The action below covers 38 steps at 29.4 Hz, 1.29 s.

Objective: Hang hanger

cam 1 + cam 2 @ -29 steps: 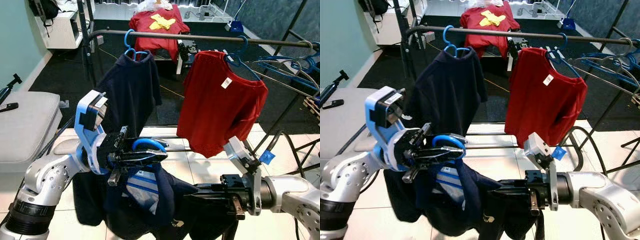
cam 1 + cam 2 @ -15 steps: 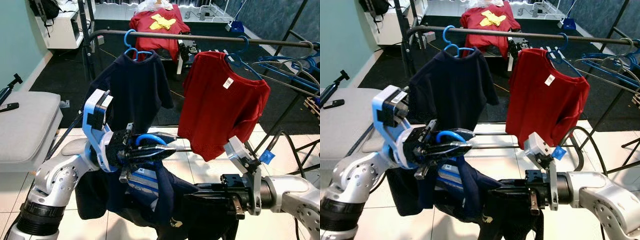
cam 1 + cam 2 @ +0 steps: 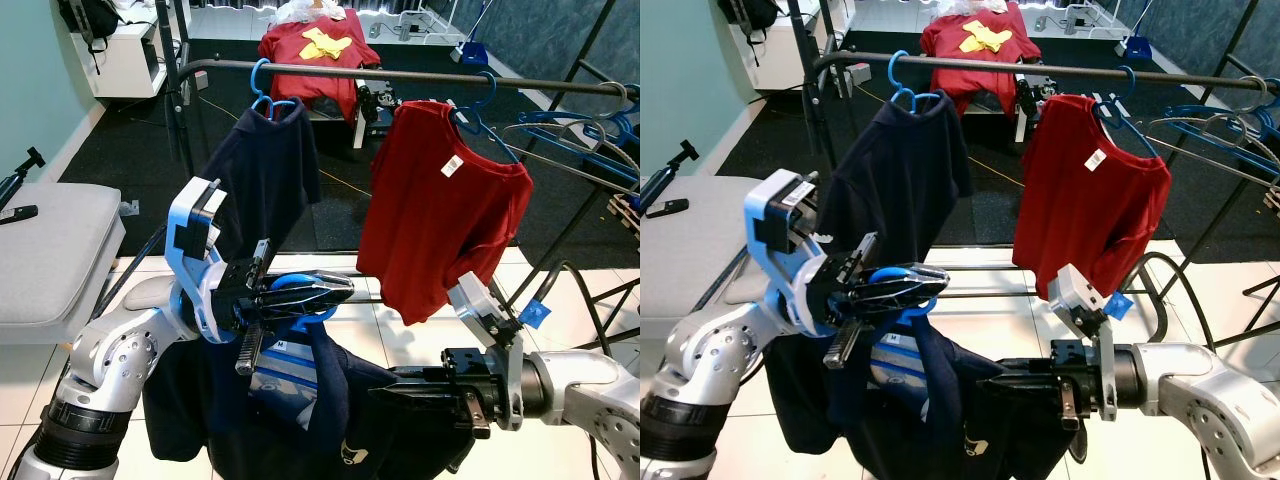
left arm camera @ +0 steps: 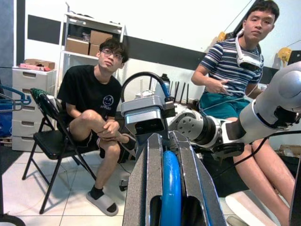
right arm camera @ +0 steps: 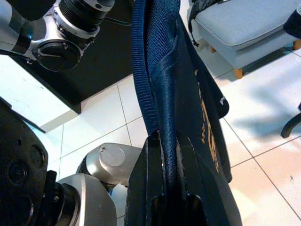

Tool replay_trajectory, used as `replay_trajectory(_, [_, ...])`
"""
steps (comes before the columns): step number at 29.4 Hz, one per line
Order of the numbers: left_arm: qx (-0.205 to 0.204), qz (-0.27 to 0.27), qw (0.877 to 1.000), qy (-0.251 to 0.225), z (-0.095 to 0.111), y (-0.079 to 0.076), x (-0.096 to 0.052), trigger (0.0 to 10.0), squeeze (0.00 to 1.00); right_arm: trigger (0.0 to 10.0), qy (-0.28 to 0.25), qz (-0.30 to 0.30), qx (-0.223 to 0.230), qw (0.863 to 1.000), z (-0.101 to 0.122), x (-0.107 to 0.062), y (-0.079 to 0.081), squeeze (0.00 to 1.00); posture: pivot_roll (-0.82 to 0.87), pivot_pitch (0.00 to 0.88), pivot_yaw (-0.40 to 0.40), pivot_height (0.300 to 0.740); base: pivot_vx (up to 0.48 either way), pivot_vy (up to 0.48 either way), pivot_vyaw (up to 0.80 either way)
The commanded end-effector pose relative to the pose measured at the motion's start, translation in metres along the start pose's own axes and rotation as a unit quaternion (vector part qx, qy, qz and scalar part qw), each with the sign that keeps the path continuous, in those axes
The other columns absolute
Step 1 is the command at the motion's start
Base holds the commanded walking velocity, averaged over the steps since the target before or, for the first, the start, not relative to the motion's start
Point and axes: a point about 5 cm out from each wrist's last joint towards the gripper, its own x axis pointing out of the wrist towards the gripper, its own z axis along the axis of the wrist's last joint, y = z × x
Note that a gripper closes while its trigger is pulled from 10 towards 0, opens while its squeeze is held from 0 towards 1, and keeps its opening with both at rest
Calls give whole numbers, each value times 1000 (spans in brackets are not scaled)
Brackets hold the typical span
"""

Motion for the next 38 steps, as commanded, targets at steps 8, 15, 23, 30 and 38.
replay_trajectory(8, [38,49,998,18,5,12,-2,7569,0,10000,-68,-88,-40,993,19,-13,-19,1000,-50,71,-44,740,0,0,0])
replay_trajectory(15, [75,134,987,40,5,32,-8,9373,0,10000,-98,-157,-60,981,28,-31,-33,1000,-51,75,-40,740,0,0,0])
replay_trajectory(23, [107,253,961,38,10,54,-14,10000,0,10000,-204,-220,-74,951,53,-48,-42,1000,-50,79,-38,740,0,0,0])
replay_trajectory(30, [42,360,929,-80,19,65,4,10000,0,10000,-269,-260,-32,927,40,-34,-50,851,-41,87,-36,740,0,0,0])
replay_trajectory(38, [0,341,934,-105,22,63,17,10000,0,10000,-282,-289,-18,915,36,-33,-60,0,-36,87,-33,740,0,0,0])
